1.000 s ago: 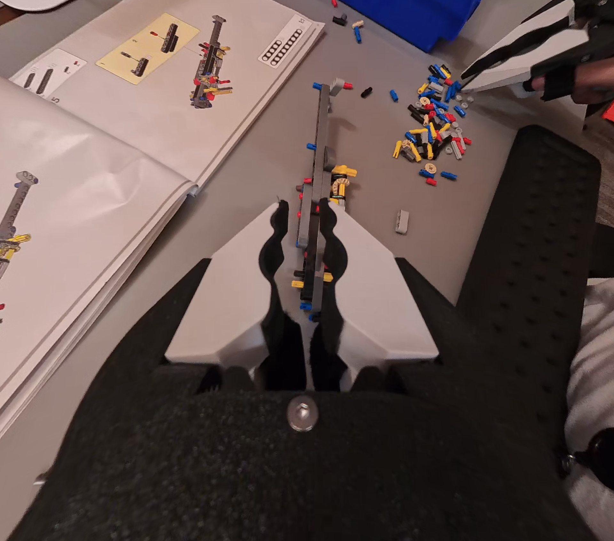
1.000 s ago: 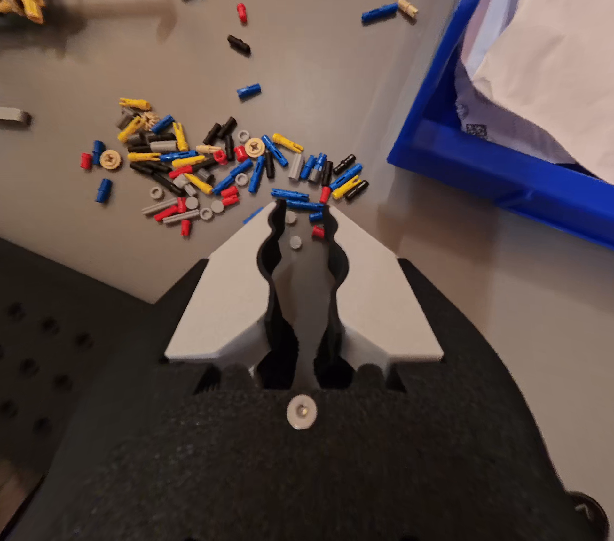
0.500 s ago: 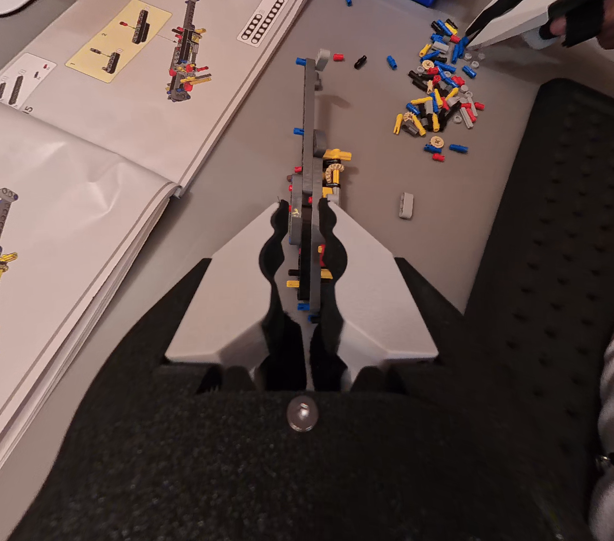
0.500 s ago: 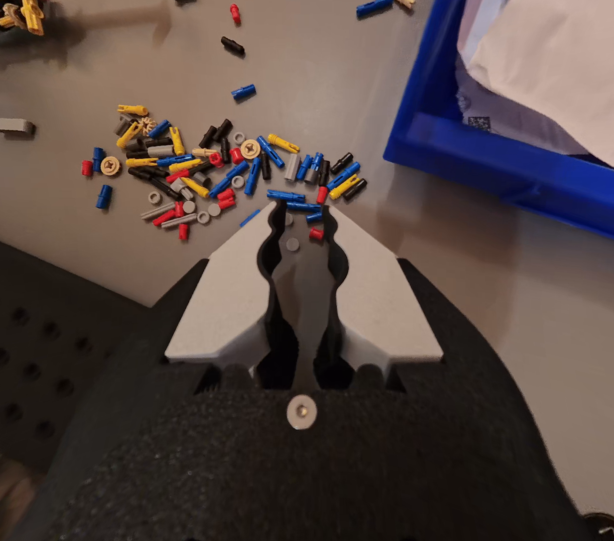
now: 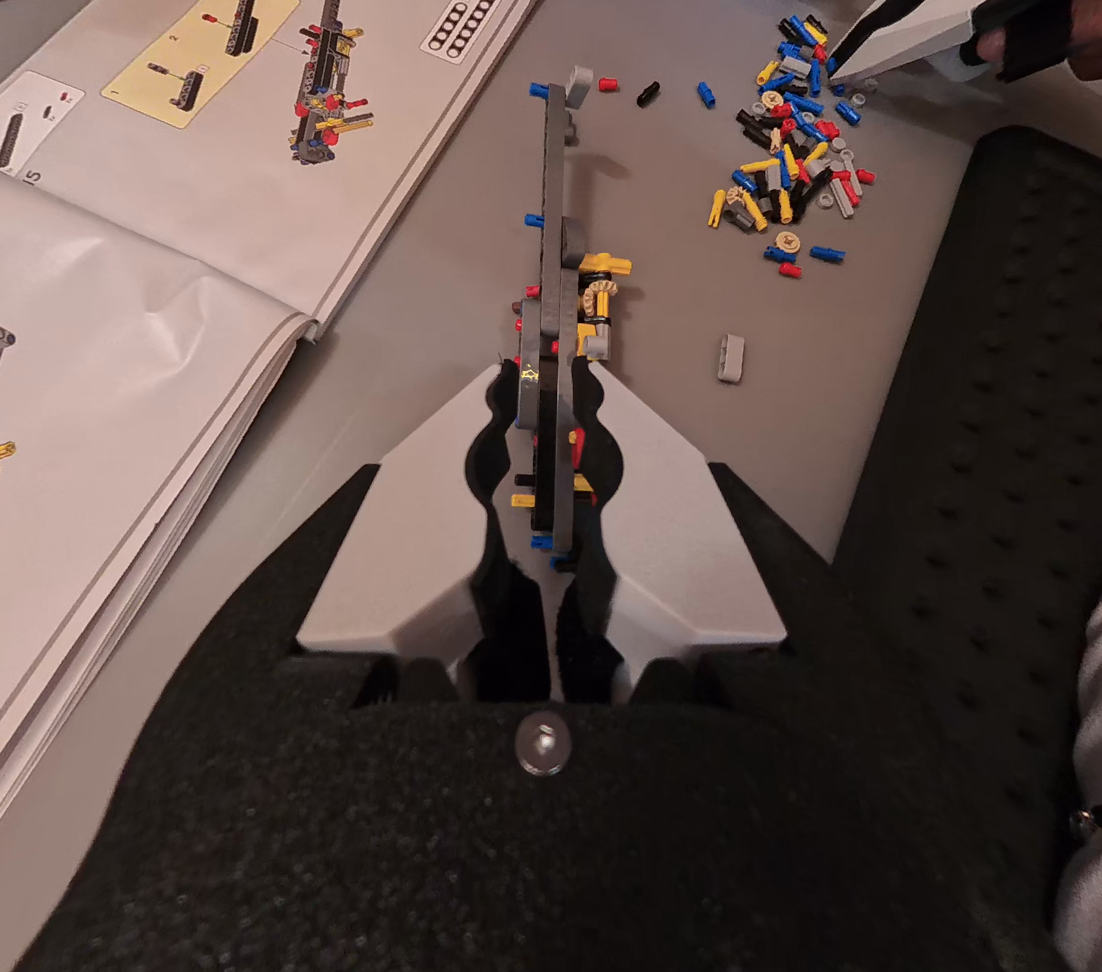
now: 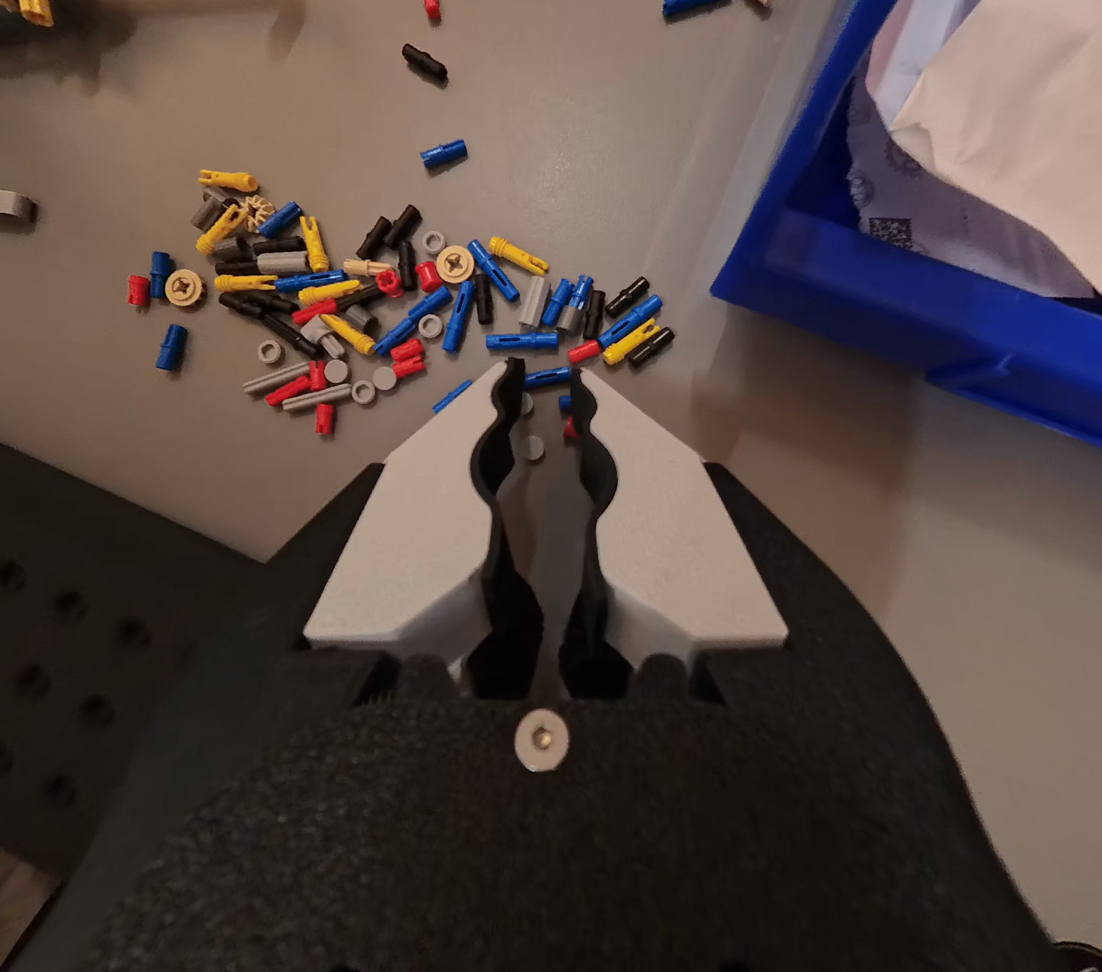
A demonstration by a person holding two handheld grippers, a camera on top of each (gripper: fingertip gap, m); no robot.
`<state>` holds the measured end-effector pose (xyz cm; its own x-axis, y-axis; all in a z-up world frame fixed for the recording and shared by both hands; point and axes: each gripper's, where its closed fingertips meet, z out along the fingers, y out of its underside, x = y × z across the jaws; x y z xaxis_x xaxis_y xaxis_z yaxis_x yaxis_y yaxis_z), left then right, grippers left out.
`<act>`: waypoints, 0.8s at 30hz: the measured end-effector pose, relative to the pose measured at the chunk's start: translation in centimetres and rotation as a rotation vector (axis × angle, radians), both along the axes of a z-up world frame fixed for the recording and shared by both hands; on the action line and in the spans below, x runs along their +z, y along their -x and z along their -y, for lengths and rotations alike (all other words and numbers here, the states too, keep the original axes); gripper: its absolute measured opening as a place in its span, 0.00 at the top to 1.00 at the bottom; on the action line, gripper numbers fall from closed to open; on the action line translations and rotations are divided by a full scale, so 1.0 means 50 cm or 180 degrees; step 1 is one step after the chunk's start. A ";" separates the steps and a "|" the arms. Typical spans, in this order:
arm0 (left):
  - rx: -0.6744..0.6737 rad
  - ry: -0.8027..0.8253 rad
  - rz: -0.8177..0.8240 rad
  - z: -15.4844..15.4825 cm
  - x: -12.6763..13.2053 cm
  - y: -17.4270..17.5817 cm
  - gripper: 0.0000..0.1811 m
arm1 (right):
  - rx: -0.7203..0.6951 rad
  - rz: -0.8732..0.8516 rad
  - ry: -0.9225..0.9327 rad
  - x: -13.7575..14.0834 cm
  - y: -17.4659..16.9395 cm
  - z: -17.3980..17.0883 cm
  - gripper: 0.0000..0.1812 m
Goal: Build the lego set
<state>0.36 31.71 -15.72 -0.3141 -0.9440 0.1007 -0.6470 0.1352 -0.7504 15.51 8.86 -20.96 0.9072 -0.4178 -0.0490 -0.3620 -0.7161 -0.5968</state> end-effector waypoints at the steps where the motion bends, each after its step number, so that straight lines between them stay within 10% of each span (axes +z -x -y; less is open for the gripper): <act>1: 0.0000 -0.0002 -0.0001 0.000 0.000 0.000 0.91 | 0.0005 0.0013 0.0007 0.000 0.000 0.000 0.92; 24: 0.0096 0.0004 0.0027 -0.013 0.002 0.026 0.91 | 0.0216 -0.0177 -0.0063 0.024 0.071 -0.031 0.91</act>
<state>-0.93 32.35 -15.61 -0.2864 -0.9529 0.0992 -0.6444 0.1150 -0.7560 11.94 10.42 -19.76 0.9291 -0.3538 -0.1077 -0.3459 -0.7283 -0.5916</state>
